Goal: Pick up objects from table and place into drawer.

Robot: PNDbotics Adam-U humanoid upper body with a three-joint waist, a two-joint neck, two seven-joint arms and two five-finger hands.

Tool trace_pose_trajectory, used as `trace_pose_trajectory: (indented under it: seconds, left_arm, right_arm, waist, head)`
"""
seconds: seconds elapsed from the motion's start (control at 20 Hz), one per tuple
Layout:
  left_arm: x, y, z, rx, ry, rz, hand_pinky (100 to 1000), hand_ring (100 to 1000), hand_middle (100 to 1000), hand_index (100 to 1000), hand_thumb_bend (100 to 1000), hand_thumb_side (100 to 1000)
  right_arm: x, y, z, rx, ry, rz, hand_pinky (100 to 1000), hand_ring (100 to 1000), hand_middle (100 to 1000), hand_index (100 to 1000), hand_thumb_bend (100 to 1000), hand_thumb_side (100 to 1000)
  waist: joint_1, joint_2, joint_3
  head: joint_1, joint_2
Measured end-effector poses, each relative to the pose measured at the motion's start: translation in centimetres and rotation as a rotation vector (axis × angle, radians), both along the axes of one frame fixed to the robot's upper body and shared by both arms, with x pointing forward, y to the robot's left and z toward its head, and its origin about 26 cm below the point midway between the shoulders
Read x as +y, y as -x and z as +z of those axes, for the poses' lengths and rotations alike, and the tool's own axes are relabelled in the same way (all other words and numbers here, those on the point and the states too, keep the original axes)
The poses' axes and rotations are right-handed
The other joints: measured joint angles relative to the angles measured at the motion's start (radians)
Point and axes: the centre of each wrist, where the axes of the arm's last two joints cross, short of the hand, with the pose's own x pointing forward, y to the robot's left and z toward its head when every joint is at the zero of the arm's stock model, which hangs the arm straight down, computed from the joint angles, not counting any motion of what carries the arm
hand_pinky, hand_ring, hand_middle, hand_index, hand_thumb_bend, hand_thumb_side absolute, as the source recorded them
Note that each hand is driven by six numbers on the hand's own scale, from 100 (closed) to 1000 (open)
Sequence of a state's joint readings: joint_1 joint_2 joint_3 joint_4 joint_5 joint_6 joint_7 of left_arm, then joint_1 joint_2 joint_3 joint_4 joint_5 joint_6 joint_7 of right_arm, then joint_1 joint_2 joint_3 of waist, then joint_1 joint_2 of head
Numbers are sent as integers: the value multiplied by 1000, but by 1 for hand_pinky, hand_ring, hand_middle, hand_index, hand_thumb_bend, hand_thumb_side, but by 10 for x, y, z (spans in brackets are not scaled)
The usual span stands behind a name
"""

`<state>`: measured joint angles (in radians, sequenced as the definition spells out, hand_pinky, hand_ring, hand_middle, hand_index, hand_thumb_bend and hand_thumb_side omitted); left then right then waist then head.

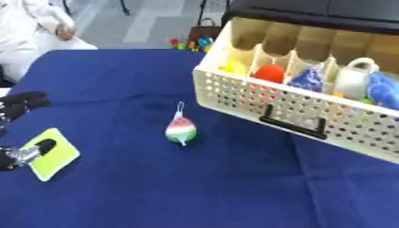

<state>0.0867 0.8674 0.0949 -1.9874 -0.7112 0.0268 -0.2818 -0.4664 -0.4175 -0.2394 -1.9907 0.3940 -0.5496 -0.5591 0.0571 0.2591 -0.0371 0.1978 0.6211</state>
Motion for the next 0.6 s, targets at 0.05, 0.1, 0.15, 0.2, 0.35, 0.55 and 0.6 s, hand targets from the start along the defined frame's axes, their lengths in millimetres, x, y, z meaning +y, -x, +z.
trace_pose_trajectory:
  seconds: [0.05, 0.1, 0.15, 0.2, 0.35, 0.55, 0.6]
  left_arm:
    - [0, 0, -1, 13, 4, 9, 782, 956, 977, 1000, 446, 1000]
    - [-1, 1, -2, 27, 8, 17, 783, 958, 978, 1000, 452, 1000]
    - [-1, 1, -4, 42, 10, 25, 783, 958, 979, 1000, 448, 1000]
    - [-1, 2, -6, 57, 11, 33, 783, 959, 981, 1000, 444, 1000]
    - [-2, 4, -12, 105, 15, 56, 784, 962, 989, 1000, 436, 1000]
    - [-4, 6, -19, 162, 13, 80, 782, 962, 991, 1000, 440, 1000]
    - [-5, 7, -20, 170, 12, 83, 784, 968, 1000, 1000, 469, 1000]
  right_arm:
    - [0, 0, 0, 0, 0, 0, 585, 605, 608, 732, 100, 660]
    - [0, 0, 0, 0, 0, 0, 585, 605, 608, 732, 100, 660]
    - [0, 0, 0, 0, 0, 1, 586, 605, 608, 732, 100, 661]
    - [0, 0, 0, 0, 1, 2, 586, 605, 607, 731, 100, 661]
    - [1, 0, 0, 0, 1, 3, 586, 605, 607, 731, 100, 659]
    - [2, 0, 1, -4, 2, 6, 586, 604, 607, 731, 100, 658]
    - [2, -1, 1, -4, 2, 7, 585, 604, 605, 730, 100, 657]
  waist:
    - [-1, 0, 0]
    - [-2, 1, -1]
    - [-3, 2, -1]
    - [-3, 3, -1]
    - [-4, 6, -1]
    - [-5, 8, -2]
    - [-6, 9, -2]
  head:
    - [1, -2]
    - [1, -4]
    - [2, -7]
    - [2, -8]
    - [3, -9]
    - [5, -12]
    - [5, -12]
